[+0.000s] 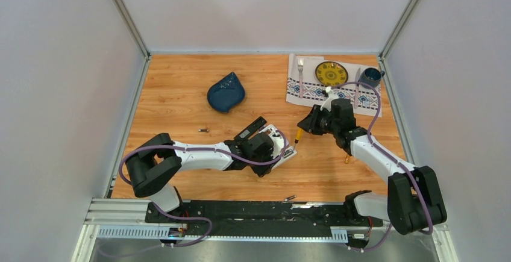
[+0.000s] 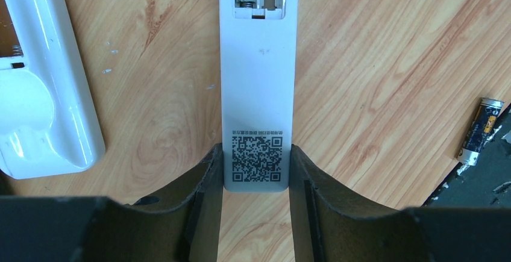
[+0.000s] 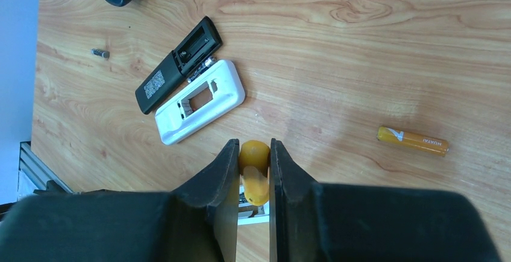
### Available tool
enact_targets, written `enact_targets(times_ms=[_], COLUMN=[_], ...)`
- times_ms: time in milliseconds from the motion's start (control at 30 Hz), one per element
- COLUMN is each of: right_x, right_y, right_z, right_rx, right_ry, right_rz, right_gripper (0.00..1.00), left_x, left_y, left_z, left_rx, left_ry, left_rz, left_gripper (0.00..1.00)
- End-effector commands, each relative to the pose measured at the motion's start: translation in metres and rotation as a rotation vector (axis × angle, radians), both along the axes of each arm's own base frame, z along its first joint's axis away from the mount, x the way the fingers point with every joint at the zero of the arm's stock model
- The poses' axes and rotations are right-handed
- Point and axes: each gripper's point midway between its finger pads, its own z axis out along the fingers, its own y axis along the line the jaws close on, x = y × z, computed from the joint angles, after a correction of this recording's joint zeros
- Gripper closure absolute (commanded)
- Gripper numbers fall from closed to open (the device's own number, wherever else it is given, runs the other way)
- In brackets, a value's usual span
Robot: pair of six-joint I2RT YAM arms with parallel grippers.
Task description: Unload the batteries from the remote control
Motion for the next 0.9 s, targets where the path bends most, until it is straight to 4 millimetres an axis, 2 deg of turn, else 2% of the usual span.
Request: enact_targets(times_ms=[0,133,300,533,867], right_x=[0.019,0.015,0.014,0.017,0.017], right_y=[0.004,0.004,0.001,0.000,0.003], right_z=[0.030,0.047,0.051,0.034,0.024], right_rx=[0.006,0.014,0.003,-0.015,-0.020], right_ry=[-0.134,-0.196,-0.230,-0.194,-0.158], right_rz=[0.000,0.014,0.014,0.013,0.027], right_gripper=[1.00,1.00,1.00,1.00,1.00], left_x=[-0.021,-0.022,-0.023,-0.024,-0.026], left_y=[0.013,0.014,0.013,0.011,0.011], left_z=[-0.011,-0.014,-0.016,-0.016,-0.020], left_rx=[0.053,0.060,0.064,0.058,0.059], left_ry=[0.089,0.099,0.104,0.112,0.125], left_rz=[-0.034,-0.034,-0.041,-0.045,-0.044], left_gripper=[1.00,1.00,1.00,1.00,1.00])
